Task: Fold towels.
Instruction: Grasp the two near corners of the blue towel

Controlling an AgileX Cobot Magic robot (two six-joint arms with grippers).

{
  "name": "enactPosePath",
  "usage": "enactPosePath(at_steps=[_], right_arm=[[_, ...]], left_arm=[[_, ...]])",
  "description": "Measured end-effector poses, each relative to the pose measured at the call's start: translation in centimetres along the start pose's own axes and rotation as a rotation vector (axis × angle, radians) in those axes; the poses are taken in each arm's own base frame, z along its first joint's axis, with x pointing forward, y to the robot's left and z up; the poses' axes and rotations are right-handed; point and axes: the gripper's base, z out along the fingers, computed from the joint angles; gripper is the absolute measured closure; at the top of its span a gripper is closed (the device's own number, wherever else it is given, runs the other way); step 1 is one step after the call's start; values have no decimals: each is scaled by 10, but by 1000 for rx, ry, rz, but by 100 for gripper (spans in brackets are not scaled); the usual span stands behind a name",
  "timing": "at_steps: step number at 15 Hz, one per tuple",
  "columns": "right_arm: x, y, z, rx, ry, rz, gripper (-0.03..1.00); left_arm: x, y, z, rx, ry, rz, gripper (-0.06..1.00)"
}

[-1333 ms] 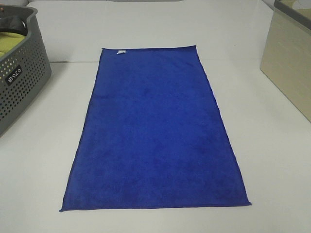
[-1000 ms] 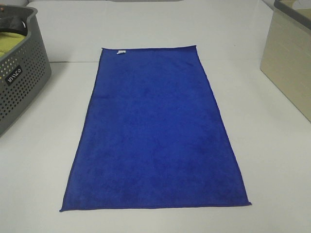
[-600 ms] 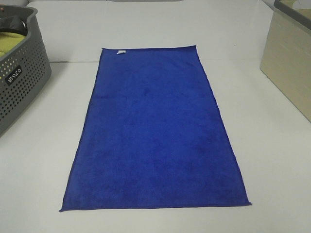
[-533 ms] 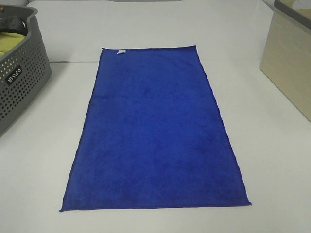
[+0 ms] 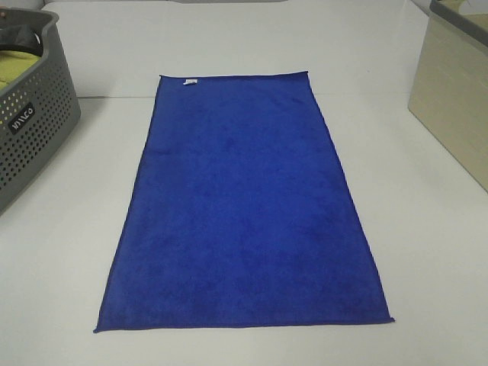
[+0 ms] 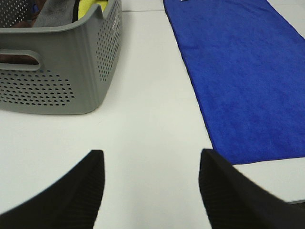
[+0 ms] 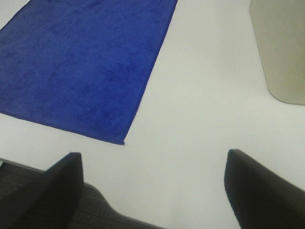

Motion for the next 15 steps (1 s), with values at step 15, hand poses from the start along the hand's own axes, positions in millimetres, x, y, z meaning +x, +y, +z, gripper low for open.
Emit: enactPosePath(at_steps=[15], right_arm=[[0,0,0,0,0,0,18]], left_arm=[[0,0,0,0,0,0,38]])
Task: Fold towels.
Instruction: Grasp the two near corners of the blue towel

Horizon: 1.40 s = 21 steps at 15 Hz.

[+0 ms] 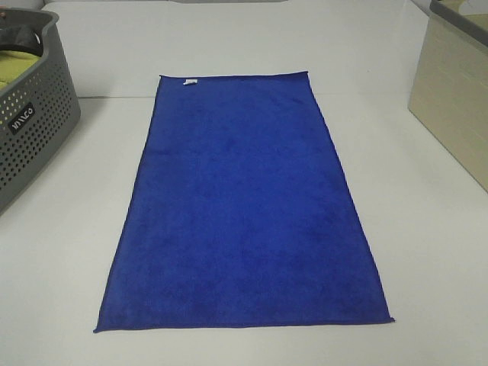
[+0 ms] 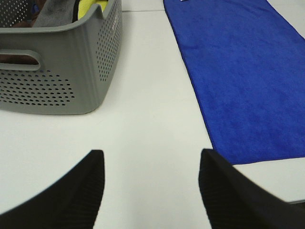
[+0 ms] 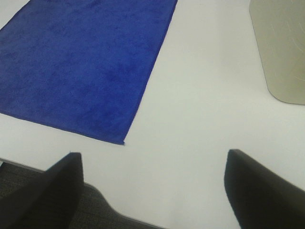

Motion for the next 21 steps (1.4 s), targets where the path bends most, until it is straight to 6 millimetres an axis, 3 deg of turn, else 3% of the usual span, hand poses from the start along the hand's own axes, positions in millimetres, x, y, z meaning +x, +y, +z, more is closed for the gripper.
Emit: enactPosePath(at_steps=[21], right_arm=[[0,0,0,1,-3,0,18]], left_arm=[[-2,0,2,2,17,-3,38]])
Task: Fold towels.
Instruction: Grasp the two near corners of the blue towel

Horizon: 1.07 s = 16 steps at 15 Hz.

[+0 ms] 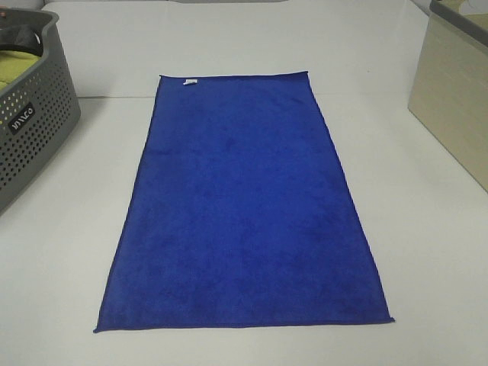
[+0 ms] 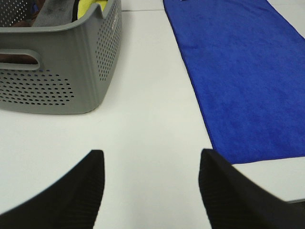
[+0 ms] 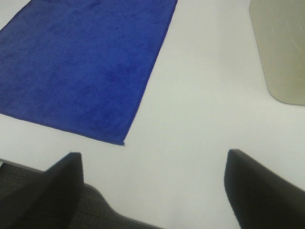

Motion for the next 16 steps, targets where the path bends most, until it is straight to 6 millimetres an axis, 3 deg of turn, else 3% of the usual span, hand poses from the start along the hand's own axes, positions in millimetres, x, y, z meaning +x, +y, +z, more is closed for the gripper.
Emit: enactPosePath(at_steps=[4,7,13,16], right_arm=[[-5,-1,-1,12,-42,50,20],[-30,-12,17,60,-51,117,21],[-94,-37,92,67,219,247,25],[-109,-47,137,49,457,275,25]], left_arm=[[-19,-2,2,23,-112,-27,38],[-42,-8,18,120,-195,-186,38],[-59,-14,99,212,176,-390,38],[-53,-18,149,264,391,-405,38]])
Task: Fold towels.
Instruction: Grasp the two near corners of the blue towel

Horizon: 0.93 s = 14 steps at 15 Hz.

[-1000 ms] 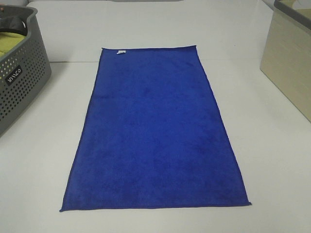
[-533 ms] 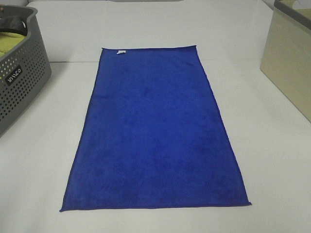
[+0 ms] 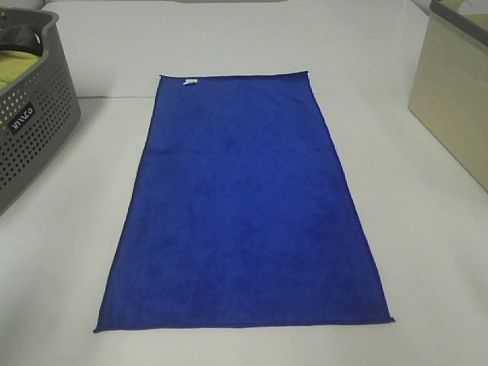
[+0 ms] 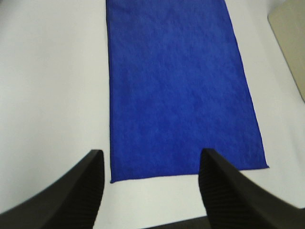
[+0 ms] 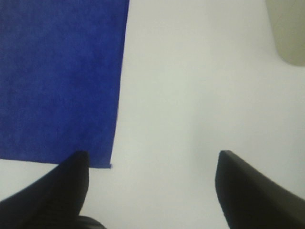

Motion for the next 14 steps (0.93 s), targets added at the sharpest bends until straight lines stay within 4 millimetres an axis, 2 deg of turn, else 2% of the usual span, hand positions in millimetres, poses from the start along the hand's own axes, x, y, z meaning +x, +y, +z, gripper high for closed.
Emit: enactPosePath(at_steps=[3,5,6,9,12,14], right_arm=[[-14,-5,47,5,178,31,25],[-14,-5,71,-20,267,40,25],[-13,-2,90,-83,334,40,25],[-11,2,115,-187,406,47,27],[-9,-16,138,-238,447,128,27],[-7,-18,149,-267,466,127,27]], left_arm=[[-4,15,50,8,205,-66,38],[0,27,81,10,320,-105,38],[2,32,93,13,353,-125,38],[9,45,119,14,419,-153,38],[18,60,142,-22,462,-169,38],[22,65,150,-33,475,-183,38]])
